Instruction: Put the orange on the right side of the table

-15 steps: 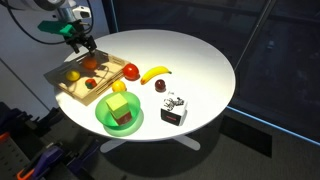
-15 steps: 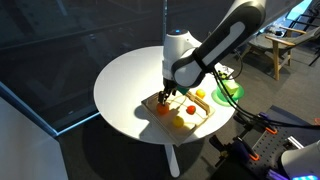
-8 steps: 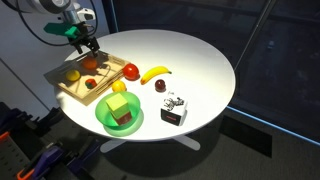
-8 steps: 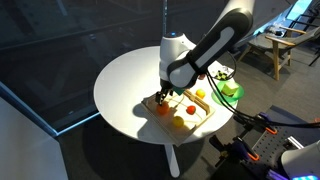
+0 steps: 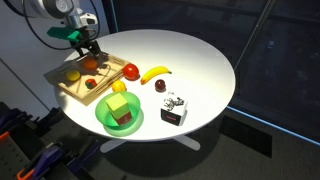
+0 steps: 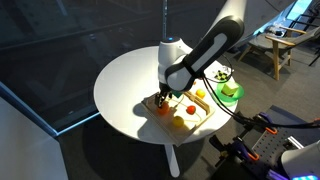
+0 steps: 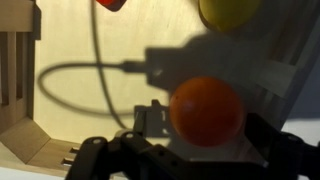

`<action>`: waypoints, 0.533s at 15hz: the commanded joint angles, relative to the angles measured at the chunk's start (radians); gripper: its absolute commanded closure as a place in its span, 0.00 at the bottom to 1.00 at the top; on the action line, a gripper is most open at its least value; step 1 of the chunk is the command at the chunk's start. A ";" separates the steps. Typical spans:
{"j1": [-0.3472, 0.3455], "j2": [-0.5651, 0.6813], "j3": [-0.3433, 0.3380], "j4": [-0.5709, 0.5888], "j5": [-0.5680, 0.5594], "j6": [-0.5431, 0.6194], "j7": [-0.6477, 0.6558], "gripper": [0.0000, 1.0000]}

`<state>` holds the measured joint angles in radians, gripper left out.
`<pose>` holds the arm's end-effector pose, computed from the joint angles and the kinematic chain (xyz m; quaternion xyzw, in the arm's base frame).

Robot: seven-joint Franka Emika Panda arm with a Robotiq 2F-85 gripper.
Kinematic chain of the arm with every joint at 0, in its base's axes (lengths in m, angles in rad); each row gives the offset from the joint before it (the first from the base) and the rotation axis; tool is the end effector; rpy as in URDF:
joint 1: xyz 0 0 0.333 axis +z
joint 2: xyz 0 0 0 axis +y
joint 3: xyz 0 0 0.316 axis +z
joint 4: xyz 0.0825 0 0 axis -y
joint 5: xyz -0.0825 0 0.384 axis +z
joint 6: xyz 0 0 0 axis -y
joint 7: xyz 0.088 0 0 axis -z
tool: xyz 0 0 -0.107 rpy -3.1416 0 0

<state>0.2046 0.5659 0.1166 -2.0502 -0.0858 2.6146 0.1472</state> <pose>0.5606 0.1887 0.1598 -0.9933 -0.1147 0.0002 0.0098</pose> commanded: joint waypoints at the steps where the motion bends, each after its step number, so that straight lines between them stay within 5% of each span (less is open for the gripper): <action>1: 0.020 0.018 -0.011 0.032 0.010 -0.018 -0.001 0.00; 8: 0.024 0.029 -0.012 0.037 0.010 -0.021 -0.002 0.00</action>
<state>0.2157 0.5852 0.1166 -2.0383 -0.0858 2.6146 0.1472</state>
